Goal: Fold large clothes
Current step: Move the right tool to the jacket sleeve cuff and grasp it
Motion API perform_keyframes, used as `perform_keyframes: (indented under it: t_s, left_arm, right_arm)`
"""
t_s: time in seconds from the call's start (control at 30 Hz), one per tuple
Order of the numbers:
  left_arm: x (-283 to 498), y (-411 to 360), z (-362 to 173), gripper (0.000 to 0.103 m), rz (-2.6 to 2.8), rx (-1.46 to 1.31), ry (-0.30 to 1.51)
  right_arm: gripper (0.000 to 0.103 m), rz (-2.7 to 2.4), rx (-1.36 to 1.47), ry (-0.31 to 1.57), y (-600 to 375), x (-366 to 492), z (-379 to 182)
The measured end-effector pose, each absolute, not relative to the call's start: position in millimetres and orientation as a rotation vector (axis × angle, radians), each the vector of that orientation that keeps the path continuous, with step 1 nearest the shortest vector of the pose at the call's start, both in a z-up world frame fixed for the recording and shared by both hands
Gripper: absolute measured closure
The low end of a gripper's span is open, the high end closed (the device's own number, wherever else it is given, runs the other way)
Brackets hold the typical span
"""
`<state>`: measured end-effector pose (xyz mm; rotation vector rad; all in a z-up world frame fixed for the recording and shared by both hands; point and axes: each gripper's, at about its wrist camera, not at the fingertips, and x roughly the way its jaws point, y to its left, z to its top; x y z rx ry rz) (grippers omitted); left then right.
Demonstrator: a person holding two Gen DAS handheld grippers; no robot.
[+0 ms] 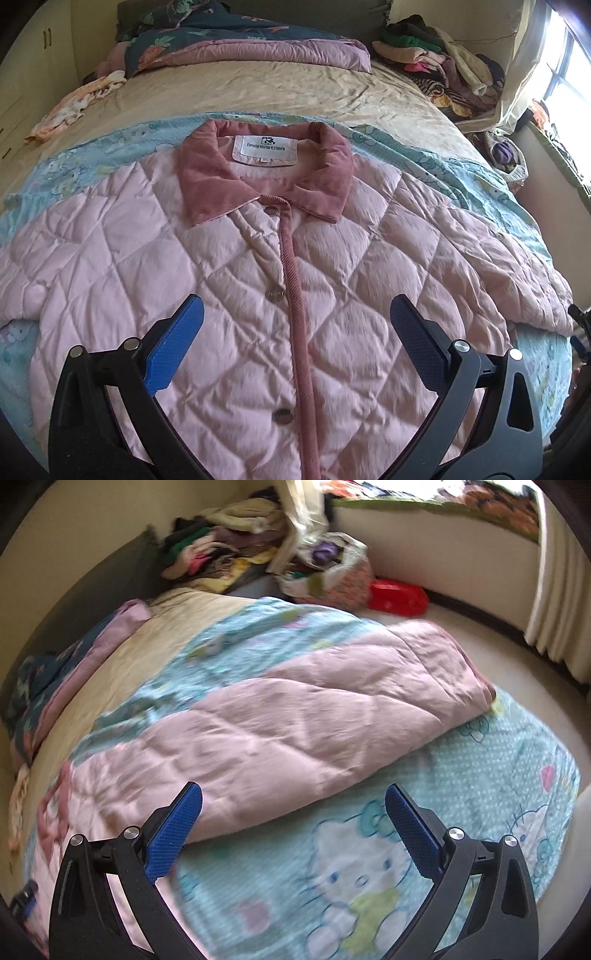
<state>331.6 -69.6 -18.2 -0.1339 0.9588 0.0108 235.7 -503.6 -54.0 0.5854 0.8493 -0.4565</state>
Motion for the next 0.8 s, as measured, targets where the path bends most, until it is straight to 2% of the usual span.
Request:
perform_keyframes:
  t_s: [0.37,0.7,0.73,0.8]
  left_arm:
    - [366,-79,-35,0.008,0.03,-0.106,0.975]
    - [390,-74,-43,0.008,0.056,-0.105,0.974]
    - [392,-73,-44,0.008,0.044,-0.112,0.981]
    - [393,-70,-43,0.008,0.038,-0.126,0.982]
  right_arm:
    - [0.004,-0.594,0.749,0.864,-569,246,-101]
    - [0.004,-0.63,0.938,0.723,-620,252,-117]
    - [0.006,-0.634,0.95,0.707,-623,251,-117]
    - [0.016,-0.652,0.968,0.672,-628,247,-116]
